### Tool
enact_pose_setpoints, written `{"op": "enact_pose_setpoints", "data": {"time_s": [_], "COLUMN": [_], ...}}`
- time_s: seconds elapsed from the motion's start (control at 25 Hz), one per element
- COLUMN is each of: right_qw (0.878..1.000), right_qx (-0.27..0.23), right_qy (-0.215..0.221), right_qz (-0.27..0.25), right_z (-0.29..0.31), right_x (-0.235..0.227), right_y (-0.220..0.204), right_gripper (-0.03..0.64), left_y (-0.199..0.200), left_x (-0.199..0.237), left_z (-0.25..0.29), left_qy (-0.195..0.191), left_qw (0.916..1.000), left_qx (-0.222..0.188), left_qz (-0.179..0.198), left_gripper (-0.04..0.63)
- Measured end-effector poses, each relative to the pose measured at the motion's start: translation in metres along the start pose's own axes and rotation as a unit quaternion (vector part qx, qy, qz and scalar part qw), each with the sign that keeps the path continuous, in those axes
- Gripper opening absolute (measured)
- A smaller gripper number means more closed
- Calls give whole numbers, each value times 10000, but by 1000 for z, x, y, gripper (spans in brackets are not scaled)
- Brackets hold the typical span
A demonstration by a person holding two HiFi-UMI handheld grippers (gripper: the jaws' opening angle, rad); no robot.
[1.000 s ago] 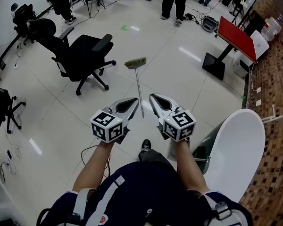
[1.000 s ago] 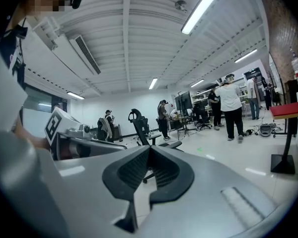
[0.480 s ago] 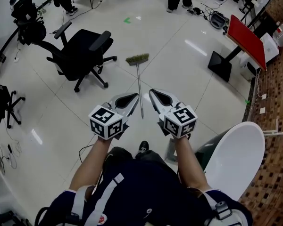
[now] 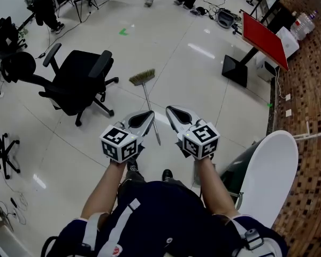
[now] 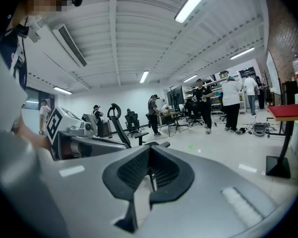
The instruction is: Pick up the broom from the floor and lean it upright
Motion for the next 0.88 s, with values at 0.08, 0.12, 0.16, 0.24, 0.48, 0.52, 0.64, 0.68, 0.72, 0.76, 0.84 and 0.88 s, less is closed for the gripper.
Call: {"op": "enact_pose_setpoints", "data": {"time_s": [0.08,0.12,0.16,0.24,0.48,0.52,0.64,0.68,0.72,0.76,0.84,0.88], "right_qw": [9998,9997,9995,9990,9966,9959,9936,9922,9901,9875,9827,9804], "right_qx": [-27,-36,-27,18,367,482,807,968,1163,1360,1665,1785], "right_qy": [-171,-242,-308,-431,-700,-713,-683,-660,-635,-610,-590,-600], "right_qz": [25,43,60,113,227,271,391,428,466,502,550,574], "right_z": [9,11,13,16,30,33,45,48,50,52,60,64], "right_x": [-3,-4,-6,-10,-35,-40,-62,-68,-71,-74,-82,-89], "right_y": [3,4,3,-2,-43,-58,-103,-121,-143,-168,-220,-247], "right_gripper": [0,0,0,0,2,2,38,40,41,46,55,58], "left_y": [3,3,2,-1,-42,-55,-90,-105,-124,-145,-187,-209], "left_x": [13,18,22,30,59,63,82,87,92,98,116,127], "left_z": [4,6,7,11,28,31,52,57,59,59,62,65], "left_qy": [-142,-211,-264,-301,-219,-217,-174,-132,-76,-13,88,115], "left_qw": [9999,9997,9996,9994,9982,9978,9969,9965,9959,9950,9932,9925], "left_qx": [57,90,120,190,559,631,760,817,899,994,1159,1214], "left_qz": [10,29,41,39,12,10,94,78,33,-12,-39,-43], "left_gripper": [0,0,0,0,0,0,0,0,0,0,0,0]}}
Point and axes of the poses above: the fingertips, and each gripper's own axes: z forward along the fingers, x to its left, y out of its top, the point moved 5 cm from there along -z, backward along the fingers, and after that the axes turned 5 degrees about -x, right-handed, at the moved point
